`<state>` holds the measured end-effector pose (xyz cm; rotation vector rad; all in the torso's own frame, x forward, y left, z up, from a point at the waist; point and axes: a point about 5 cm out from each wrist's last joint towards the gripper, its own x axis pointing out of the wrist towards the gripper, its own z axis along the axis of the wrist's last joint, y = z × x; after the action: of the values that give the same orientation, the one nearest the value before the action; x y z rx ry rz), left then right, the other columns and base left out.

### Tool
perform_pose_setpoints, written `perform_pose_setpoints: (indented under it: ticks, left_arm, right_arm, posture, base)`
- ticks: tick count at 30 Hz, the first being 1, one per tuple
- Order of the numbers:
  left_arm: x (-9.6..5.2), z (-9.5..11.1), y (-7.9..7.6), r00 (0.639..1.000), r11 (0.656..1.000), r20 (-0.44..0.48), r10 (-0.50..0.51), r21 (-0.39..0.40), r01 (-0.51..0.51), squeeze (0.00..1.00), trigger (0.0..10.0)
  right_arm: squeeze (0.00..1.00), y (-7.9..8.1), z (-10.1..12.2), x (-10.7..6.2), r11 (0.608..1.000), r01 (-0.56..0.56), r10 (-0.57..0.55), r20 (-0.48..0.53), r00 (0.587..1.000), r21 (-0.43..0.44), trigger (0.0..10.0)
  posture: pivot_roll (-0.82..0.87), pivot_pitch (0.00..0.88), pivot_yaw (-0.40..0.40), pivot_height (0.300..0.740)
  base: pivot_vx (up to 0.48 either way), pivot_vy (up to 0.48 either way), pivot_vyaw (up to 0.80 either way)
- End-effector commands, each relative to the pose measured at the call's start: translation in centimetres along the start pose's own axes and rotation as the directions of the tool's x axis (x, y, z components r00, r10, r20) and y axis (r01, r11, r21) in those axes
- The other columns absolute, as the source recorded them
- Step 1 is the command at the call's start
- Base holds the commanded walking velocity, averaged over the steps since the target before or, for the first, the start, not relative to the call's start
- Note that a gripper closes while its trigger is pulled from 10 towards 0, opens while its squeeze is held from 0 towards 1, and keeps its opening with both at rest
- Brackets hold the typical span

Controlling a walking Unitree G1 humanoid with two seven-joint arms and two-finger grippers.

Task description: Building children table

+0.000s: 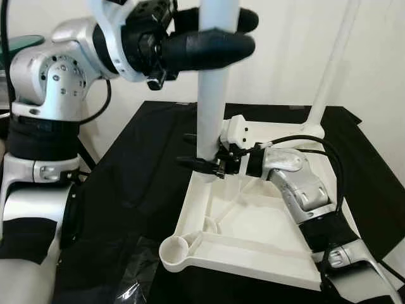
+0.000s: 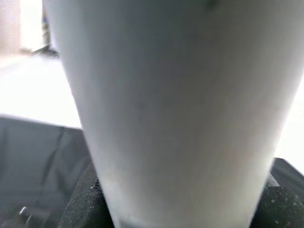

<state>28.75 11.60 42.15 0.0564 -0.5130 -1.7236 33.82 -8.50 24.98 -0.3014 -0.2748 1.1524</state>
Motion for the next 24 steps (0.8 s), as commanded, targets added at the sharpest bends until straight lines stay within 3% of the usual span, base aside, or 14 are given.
perform_pose_setpoints:
  ticks: [1, 3, 4, 6, 8, 9, 11, 12, 13, 14, 15, 16, 18, 24]
  left_arm:
    - [-0.8, -0.1, 0.1, 0.999, 0.999, 0.011, 0.037, -0.019, -0.037, 1.0, 10.0]
    - [-3.6, -2.1, 0.4, 0.972, 0.971, 0.027, 0.234, -0.05, -0.232, 1.0, 10.0]
    - [-3.6, -2.1, 0.4, 0.972, 0.971, 0.027, 0.234, -0.05, -0.232, 1.0, 10.0]
    - [-6.4, -4.6, 0.0, 0.91, 0.907, 0.023, 0.415, -0.087, -0.411, 1.0, 10.0]
    - [-6.4, -4.6, 0.0, 0.91, 0.907, 0.023, 0.415, -0.087, -0.411, 1.0, 10.0]
    - [-7.6, -6.0, -0.5, 0.866, 0.862, 0.006, 0.5, -0.099, -0.497, 1.0, 10.0]
    - [-7.6, -6.0, -0.5, 0.866, 0.862, 0.006, 0.5, -0.099, -0.497, 1.0, 10.0]
    - [-9.1, -8.4, -1.2, 0.774, 0.769, -0.043, 0.632, -0.095, -0.632, 1.0, 10.0]
    - [-9.1, -8.4, -1.2, 0.774, 0.769, -0.043, 0.632, -0.095, -0.632, 1.0, 10.0]
    - [-10.3, -10.9, -2.3, 0.663, 0.656, -0.097, 0.742, -0.097, -0.748, 1.0, 10.0]
    - [-10.6, -13.4, -3.9, 0.566, 0.561, -0.167, 0.807, -0.077, -0.824, 0.0, 10.0]
    - [-10.6, -15.0, -5.1, 0.499, 0.498, -0.21, 0.841, -0.061, -0.865, 0.0, 10.0]
    - [-10.1, -16.2, -6.2, 0.462, 0.462, -0.242, 0.853, -0.06, -0.885, 0.0, 10.0]
    - [-8.6, -17.7, -8.0, 0.44, 0.442, -0.274, 0.855, -0.061, -0.895, 0.0, 10.0]
  right_arm:
    - [0.0, -0.4, -0.2, -0.5, 0.998, 0.053, -0.054, 0.009, 0.999, 0.025, 0.0]
    - [0.0, -1.0, -0.3, -1.0, 0.988, 0.141, -0.143, 0.033, 0.989, 0.066, 0.0]
    - [0.0, -1.0, -0.3, -1.0, 0.988, 0.141, -0.143, 0.033, 0.989, 0.066, 0.0]
    - [0.0, -1.1, -0.5, -1.6, 0.977, 0.188, -0.192, 0.034, 0.981, 0.104, 0.0]
    - [0.0, -1.1, -0.5, -1.6, 0.977, 0.188, -0.192, 0.034, 0.981, 0.104, 0.0]
    - [0.0, -0.9, -0.8, -1.9, 0.974, 0.193, -0.197, 0.025, 0.98, 0.116, 0.0]
    - [0.0, -0.9, -0.8, -1.9, 0.974, 0.193, -0.197, 0.025, 0.98, 0.116, 0.0]
    - [0.0, -0.1, -1.4, -2.1, 0.98, 0.16, -0.161, -0.003, 0.987, 0.122, 0.0]
    - [0.0, -0.1, -1.4, -2.1, 0.98, 0.16, -0.161, -0.003, 0.987, 0.122, 0.0]
    - [0.0, 1.0, -1.9, -2.4, 0.983, 0.11, -0.107, -0.026, 0.994, 0.147, 0.0]
    - [0.0, 2.4, -2.3, -2.5, 0.985, 0.041, -0.035, -0.041, 0.999, 0.166, 10.0]
    - [0.0, 3.3, -2.5, -2.7, 0.982, -0.004, 0.013, -0.046, 0.999, 0.189, 10.0]
    - [0.0, 3.9, -2.7, -2.7, 0.977, -0.02, 0.03, -0.044, 0.999, 0.21, 10.0]
    - [0.0, 4.7, -2.9, -2.6, 0.966, -0.018, 0.028, -0.034, 0.999, 0.256, 10.0]
  posture:
    - [0.01, 0.0, 0.037, 0.74]
    - [0.01, 0.0, 0.04, 0.74]
    - [0.01, 0.0, 0.04, 0.74]
    - [0.01, 0.0, 0.039, 0.74]
    - [0.01, 0.0, 0.039, 0.74]
    - [0.01, 0.0, 0.035, 0.74]
    - [0.01, 0.0, 0.035, 0.74]
    - [0.02, 0.0, 0.028, 0.74]
    - [0.02, 0.0, 0.028, 0.74]
    - [0.02, 0.0, 0.018, 0.74]
    - [0.03, 0.0, 0.008, 0.74]
    - [0.04, 0.0, 0.003, 0.74]
    - [0.04, 0.0, -0.001, 0.74]
    - [0.05, 0.0, -0.004, 0.74]
  base:
    - [0.0, 0.0, 0.0]
    - [0.0, 0.0, 0.0]
    - [0.0, 0.0, 0.0]
    - [0.0, 0.0, 0.0]
    - [0.0, 0.0, 0.0]
    - [0.0, 0.0, 0.0]
    - [0.0, 0.0, 0.0]
    - [0.0, 0.0, 0.0]
    - [0.0, 0.0, 0.0]
    - [0.0, 0.0, 0.0]
    - [0.0, 0.0, 0.0]
    - [0.0, 0.0, 0.0]
    - [0.0, 0.0, 0.0]
    - [0.0, 0.215, 0.0]
